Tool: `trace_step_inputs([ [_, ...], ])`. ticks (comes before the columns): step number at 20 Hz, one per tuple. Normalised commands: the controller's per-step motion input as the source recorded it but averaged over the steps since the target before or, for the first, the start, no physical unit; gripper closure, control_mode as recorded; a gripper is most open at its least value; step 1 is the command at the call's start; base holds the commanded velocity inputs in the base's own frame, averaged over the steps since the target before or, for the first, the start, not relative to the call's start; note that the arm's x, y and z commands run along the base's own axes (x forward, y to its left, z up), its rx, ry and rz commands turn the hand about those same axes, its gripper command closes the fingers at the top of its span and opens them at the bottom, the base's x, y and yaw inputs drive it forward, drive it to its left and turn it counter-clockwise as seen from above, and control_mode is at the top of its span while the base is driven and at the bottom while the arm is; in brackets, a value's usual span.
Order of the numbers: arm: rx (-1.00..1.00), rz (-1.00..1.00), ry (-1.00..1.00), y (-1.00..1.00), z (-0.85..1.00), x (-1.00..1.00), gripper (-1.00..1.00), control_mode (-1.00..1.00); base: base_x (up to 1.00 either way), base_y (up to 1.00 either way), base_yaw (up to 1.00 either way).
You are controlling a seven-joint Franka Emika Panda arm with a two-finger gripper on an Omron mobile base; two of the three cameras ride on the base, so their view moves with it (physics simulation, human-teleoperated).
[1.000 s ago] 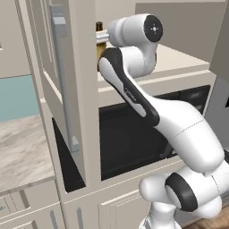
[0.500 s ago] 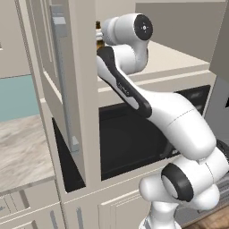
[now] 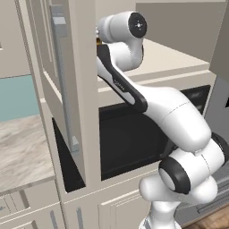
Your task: Open the cabinet directly in front. Then move the beer and the cup to the dining counter with the jar on it.
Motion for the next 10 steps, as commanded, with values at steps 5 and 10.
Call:
trace_step_inputs([
  [5,0.0,0.0,0.0,0.0,0.0,0.0,1.0,-1.0,0.0,0.0,0.0],
  [10,0.0,0.0,-0.21,0.0,0.2,-0.08,1.0,-1.0,0.0,0.0,0.0],
])
